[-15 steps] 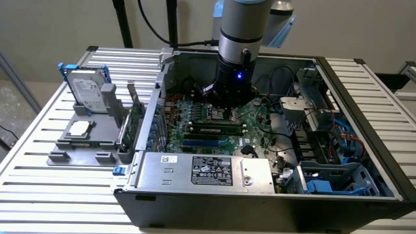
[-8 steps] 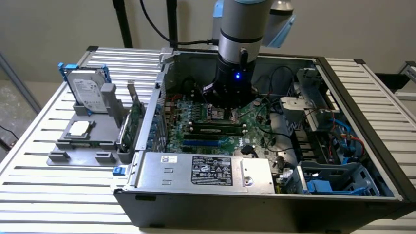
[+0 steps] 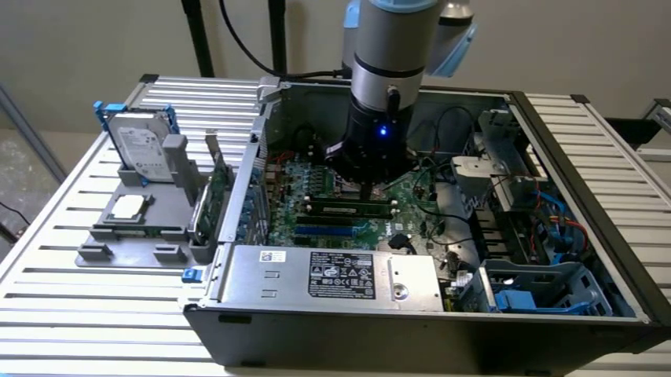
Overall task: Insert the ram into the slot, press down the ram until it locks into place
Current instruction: 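Press down the ram until it locks into place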
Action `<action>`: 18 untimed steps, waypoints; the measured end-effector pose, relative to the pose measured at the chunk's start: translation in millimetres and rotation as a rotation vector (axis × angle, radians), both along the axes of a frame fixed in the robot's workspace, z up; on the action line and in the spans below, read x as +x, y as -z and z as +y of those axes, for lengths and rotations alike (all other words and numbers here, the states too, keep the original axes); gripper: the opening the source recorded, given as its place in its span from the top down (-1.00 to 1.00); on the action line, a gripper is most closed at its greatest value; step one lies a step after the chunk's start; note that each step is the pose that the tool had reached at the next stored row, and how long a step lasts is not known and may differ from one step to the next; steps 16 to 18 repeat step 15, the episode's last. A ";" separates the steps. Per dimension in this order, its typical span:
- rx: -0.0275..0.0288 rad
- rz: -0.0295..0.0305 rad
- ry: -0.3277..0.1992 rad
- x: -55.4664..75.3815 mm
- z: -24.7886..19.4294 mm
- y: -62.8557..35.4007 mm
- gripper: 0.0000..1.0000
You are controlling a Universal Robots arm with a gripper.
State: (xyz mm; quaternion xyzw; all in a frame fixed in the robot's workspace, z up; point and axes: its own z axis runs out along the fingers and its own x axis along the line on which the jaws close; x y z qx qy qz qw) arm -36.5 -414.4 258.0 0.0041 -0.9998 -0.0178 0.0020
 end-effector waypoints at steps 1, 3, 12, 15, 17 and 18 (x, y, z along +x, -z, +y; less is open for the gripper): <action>0.0003 -0.0001 0.000 -2.8 -0.6 0.1 0.79; 0.0001 -0.0005 0.000 -9.8 -1.1 0.0 0.79; 0.0000 -0.0079 0.000 -16.2 -1.1 0.0 0.79; 0.0001 -0.0102 0.000 -16.9 -1.1 0.0 0.79; 0.0001 -0.0102 0.000 -16.9 -1.1 0.0 0.79; 0.0001 -0.0102 0.000 -16.9 -1.1 0.0 0.79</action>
